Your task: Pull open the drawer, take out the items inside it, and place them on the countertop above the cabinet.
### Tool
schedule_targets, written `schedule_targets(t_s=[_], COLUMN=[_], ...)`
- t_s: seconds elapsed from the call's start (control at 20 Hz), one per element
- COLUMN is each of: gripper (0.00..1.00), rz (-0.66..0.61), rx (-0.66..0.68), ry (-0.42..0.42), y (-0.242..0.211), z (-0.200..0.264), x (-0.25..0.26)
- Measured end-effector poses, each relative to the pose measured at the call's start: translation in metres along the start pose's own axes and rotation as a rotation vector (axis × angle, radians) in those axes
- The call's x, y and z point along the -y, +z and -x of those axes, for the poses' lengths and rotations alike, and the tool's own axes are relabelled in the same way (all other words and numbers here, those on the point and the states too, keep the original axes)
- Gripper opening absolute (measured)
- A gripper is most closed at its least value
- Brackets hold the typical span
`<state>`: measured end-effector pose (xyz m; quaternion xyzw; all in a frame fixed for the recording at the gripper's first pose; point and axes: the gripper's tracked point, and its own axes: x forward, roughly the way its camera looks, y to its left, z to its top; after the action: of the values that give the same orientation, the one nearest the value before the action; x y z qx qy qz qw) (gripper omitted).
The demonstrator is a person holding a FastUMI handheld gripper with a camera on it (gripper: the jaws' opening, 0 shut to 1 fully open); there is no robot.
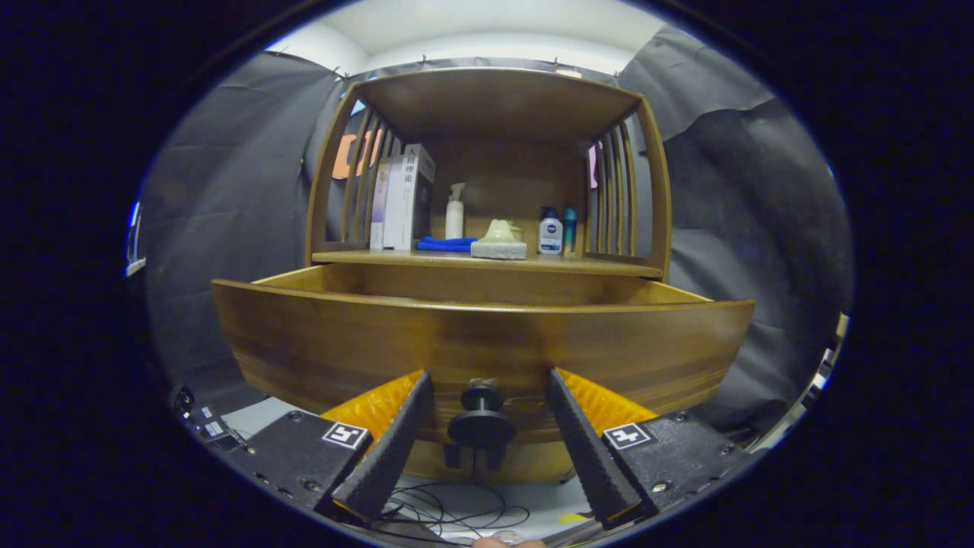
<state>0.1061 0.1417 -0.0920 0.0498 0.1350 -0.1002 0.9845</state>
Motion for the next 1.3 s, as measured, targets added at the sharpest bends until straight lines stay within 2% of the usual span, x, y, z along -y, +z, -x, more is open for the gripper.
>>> schedule_targets(t_s=[0.45, 0.55, 0.65, 1.3], gripper=[0.98, 0.98, 0.98, 0.98], rz=[-0.009, -0.013, -0.023, -0.031], rx=[-0.006, -0.022, -0.042, -0.056], ry=[-0.004, -0.004, -0.004, -0.017], y=[0.013, 0.019, 0.022, 0.032], z=[-0.002, -0.016, -0.050, -0.097], x=[-0.002, -0.006, -0.004, -0.007])
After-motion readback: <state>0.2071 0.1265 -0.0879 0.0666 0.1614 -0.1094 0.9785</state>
